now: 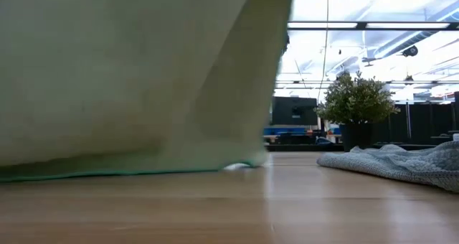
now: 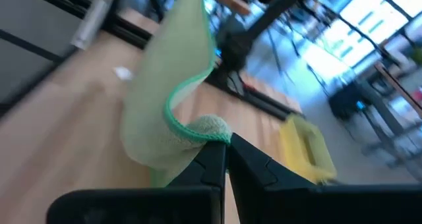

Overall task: Roll microfiber towels into tight, uniform cylinder then place into a basket
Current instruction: Fold the green towel

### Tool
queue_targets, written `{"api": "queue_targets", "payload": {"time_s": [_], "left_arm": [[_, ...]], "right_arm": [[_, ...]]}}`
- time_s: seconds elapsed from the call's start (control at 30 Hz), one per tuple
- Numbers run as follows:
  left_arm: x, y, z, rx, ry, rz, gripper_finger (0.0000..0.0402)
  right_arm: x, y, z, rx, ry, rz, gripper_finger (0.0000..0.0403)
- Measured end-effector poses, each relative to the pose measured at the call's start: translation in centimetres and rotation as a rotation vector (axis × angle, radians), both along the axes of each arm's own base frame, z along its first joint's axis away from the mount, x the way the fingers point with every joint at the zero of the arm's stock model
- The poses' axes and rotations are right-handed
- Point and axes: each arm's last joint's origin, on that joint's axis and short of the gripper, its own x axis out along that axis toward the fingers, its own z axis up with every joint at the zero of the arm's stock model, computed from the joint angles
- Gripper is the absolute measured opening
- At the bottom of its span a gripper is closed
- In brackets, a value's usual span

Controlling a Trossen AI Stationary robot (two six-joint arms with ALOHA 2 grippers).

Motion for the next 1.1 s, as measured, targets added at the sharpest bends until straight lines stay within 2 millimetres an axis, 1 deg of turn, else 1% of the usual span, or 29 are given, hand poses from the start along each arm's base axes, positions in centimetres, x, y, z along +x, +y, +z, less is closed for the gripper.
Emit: {"api": "queue_targets", "payload": {"time_s": [0.1,0.23,0.3,0.37,0.43,0.5,0.6,0.7,0.8,0.93,1.1], "left_arm": [[-0.8,-1.1,0.7,-0.034,-0.042,-0.056,0.0000],[-2.0,-2.1,1.1,-0.028,-0.094,-0.073,0.0000],[-2.5,-2.5,1.4,-0.025,-0.117,-0.072,0.0000],[-3.0,-2.7,1.7,-0.021,-0.136,-0.068,0.0000],[-3.4,-2.8,2.0,-0.022,-0.154,-0.064,0.0000],[-3.6,-2.8,2.4,-0.014,-0.177,-0.043,0.0000],[-3.5,-2.6,2.6,0.048,-0.216,0.001,0.0000],[-3.6,-2.2,2.2,0.131,-0.224,0.046,0.0000],[-3.5,-1.9,1.2,0.242,-0.202,0.093,0.0000],[-3.4,-1.2,-1.1,0.352,-0.129,0.183,0.0000],[-3.0,-0.2,-4.7,0.403,-0.033,0.289,0.0000]], "right_arm": [[-1.1,1.3,0.4,0.009,-0.010,0.060,0.0009],[-1.9,2.9,0.9,-0.001,-0.021,0.126,0.0009],[-2.1,3.8,1.4,-0.016,-0.030,0.158,0.0009],[-2.3,4.5,2.4,-0.036,-0.053,0.175,0.0009],[-2.5,5.0,3.6,-0.069,-0.097,0.129,0.0009],[-2.6,5.1,4.6,-0.123,-0.140,0.034,0.0009],[-2.3,4.6,4.6,-0.216,-0.141,-0.105,0.0009],[-1.5,3.3,3.3,-0.216,-0.086,-0.177,0.0009],[-0.7,1.5,1.0,-0.206,0.023,-0.238,0.0009],[0.6,-1.4,-2.7,-0.222,0.148,-0.361,0.0009],[2.2,-5.0,-6.6,-0.246,0.227,-0.499,0.0009]]}}
